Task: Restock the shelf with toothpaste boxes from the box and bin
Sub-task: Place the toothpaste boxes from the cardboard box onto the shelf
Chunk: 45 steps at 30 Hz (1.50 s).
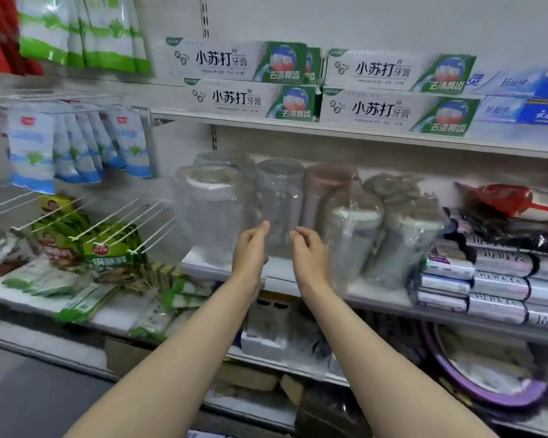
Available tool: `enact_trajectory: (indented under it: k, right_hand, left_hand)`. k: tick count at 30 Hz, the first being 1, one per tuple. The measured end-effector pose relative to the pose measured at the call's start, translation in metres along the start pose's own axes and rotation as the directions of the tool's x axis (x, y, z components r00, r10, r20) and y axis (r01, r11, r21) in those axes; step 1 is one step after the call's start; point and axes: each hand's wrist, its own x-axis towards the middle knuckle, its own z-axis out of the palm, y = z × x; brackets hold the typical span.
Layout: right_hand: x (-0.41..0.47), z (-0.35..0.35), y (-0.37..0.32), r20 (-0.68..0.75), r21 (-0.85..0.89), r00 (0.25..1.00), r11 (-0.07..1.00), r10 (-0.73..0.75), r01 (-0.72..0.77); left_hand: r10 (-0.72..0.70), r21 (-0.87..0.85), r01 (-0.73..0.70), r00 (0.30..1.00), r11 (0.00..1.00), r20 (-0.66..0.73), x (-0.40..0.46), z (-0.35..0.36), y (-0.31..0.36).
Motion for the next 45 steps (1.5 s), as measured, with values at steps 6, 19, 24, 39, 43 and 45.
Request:
enact_trajectory:
  k: [6, 19, 24, 39, 43, 45]
  right_hand:
    - [-0.031, 0.039, 0.07, -0.016, -0.07, 0.977, 0.975, 0.211, -0.212]
    - [-0.116, 0.071, 0.301, -0.006, -0.276, 0.771, 0.74, 0.637, -0.613]
    - [-0.141, 0.075, 0.417, 0.019, -0.36, 0.685, 0.644, 0.728, -0.675]
    - [-0.144, 0.128, 0.771, 0.007, -0.526, 0.671, 0.574, 0.741, -0.628]
    - [-0.151, 0.138, 0.831, 0.011, -0.553, 0.764, 0.64, 0.646, -0.534]
    - [-0.155, 0.14, 0.852, 0.001, -0.58, 0.793, 0.646, 0.609, -0.496]
  left_hand:
    - [-0.174, 0.067, 0.172, 0.984, 0.983, 0.023, 0.01, -0.043, -0.072]
    - [-0.605, 0.111, 0.618, 0.785, 0.778, -0.132, -0.01, -0.115, -0.311]
    - [-0.702, 0.089, 0.728, 0.682, 0.68, -0.205, -0.021, -0.126, -0.422]
    - [-0.761, 0.187, 0.838, 0.544, 0.512, -0.355, -0.013, -0.16, -0.772]
    - [-0.725, 0.239, 0.829, 0.559, 0.506, -0.403, -0.012, -0.173, -0.841]
    - [-0.69, 0.251, 0.842, 0.536, 0.477, -0.487, -0.012, -0.178, -0.865]
